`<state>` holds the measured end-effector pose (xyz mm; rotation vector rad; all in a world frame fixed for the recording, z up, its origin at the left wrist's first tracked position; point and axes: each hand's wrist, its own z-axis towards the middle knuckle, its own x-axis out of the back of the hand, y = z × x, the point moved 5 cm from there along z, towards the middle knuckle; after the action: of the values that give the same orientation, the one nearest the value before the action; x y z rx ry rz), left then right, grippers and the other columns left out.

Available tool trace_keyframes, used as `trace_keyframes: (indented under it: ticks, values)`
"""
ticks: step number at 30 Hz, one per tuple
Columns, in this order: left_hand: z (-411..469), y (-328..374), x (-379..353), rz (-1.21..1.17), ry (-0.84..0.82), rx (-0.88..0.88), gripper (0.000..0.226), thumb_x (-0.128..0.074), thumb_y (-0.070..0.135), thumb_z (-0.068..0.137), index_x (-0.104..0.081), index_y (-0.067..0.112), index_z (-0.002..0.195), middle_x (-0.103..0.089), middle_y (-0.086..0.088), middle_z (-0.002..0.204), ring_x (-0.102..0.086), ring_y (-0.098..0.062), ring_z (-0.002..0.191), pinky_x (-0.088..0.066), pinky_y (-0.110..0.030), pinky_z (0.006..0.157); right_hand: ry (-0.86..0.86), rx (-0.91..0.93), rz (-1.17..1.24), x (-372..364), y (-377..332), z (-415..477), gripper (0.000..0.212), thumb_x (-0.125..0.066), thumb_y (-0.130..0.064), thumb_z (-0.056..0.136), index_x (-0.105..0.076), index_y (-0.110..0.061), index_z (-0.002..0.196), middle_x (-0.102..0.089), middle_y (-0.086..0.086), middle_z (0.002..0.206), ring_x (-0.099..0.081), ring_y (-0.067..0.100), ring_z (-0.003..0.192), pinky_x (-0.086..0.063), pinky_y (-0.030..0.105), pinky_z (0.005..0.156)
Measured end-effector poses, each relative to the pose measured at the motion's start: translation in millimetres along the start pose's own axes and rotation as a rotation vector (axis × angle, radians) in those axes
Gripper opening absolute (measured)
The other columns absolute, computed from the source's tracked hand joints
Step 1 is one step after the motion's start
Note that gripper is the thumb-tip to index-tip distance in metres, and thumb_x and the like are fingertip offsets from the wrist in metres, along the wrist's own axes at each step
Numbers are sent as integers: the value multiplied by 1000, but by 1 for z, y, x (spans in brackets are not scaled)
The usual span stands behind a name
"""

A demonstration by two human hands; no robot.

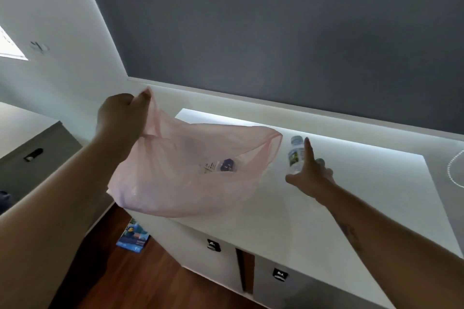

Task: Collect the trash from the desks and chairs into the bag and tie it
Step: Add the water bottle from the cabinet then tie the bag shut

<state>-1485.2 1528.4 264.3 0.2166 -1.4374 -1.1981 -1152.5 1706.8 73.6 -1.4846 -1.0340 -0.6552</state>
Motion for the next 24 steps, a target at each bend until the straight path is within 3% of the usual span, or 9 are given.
trace_keyframes:
  ticks: [4, 6, 8, 10, 12, 15, 17, 20, 24]
  values:
    - [2, 14, 20, 45, 27, -7, 60, -41, 55, 94, -41, 7, 58, -45, -8, 57, -47, -30, 56, -39, -36, 63, 281, 381, 481, 70, -63, -16, 114, -81, -31, 74, 2, -38, 152, -40, 5, 143, -47, 30, 125, -44, 46, 103]
    - [2, 18, 30, 96, 18, -27, 63, -37, 53, 97, -53, 2, 63, -53, -10, 61, -50, -29, 59, -43, -38, 69, 285, 648, 721, 97, -107, -52, 112, -81, -24, 74, -2, -38, 152, -29, -16, 147, -39, 16, 135, -39, 42, 110]
    - [0, 19, 39, 126, 14, -18, 66, -38, 56, 96, -59, -2, 71, -56, -12, 64, -51, -26, 61, -43, -37, 68, 189, 888, 770, 108, -152, -100, 113, -79, -24, 72, 1, -47, 149, -22, -37, 141, -35, 4, 136, -39, 36, 110]
    - [-3, 17, 47, 162, 9, -5, 68, -40, 60, 95, -63, -2, 75, -59, -13, 67, -54, -27, 63, -45, -36, 67, -17, 1038, 652, 96, -193, -137, 117, -81, -27, 73, 8, -64, 139, -19, -48, 131, -34, -3, 131, -39, 28, 105]
    - [-6, 13, 54, 213, 1, -23, 62, -43, 51, 97, -63, -4, 77, -62, -14, 71, -61, -33, 73, -50, -39, 74, -136, 1144, 444, 72, -223, -153, 115, -79, -32, 77, 15, -71, 130, -29, -34, 135, -35, -1, 125, -41, 23, 99]
    - [-9, 7, 69, 239, 31, -97, 35, -49, 31, 99, -67, 6, 83, -67, -13, 81, -64, -33, 82, -54, -42, 80, -107, 1262, 224, 48, -255, -153, 108, -75, -34, 80, 9, -55, 145, -36, -9, 138, -37, 8, 117, -44, 26, 92]
    - [-13, 2, 79, 218, 64, -120, 40, -44, 37, 100, -67, 7, 86, -67, -10, 84, -61, -29, 81, -53, -39, 78, -60, 1298, 179, 36, -265, -141, 105, -74, -32, 81, 3, -45, 150, -40, -5, 135, -39, 12, 111, -48, 30, 89]
    - [-18, -5, 92, 131, 110, -100, 45, -40, 43, 102, -65, 11, 82, -58, -2, 72, -52, -20, 70, -39, -31, 64, -52, 1363, -16, 10, -266, -121, 102, -73, -30, 81, 0, -41, 152, -42, -3, 135, -42, 19, 107, -49, 38, 89]
    - [-20, -9, 97, 30, 127, -47, 42, -43, 41, 101, -67, 14, 80, -54, 2, 68, -49, -15, 65, -37, -28, 64, -129, 1395, -328, -23, -260, -103, 104, -72, -31, 84, 6, -44, 151, -33, -1, 152, -46, 23, 120, -49, 34, 89]
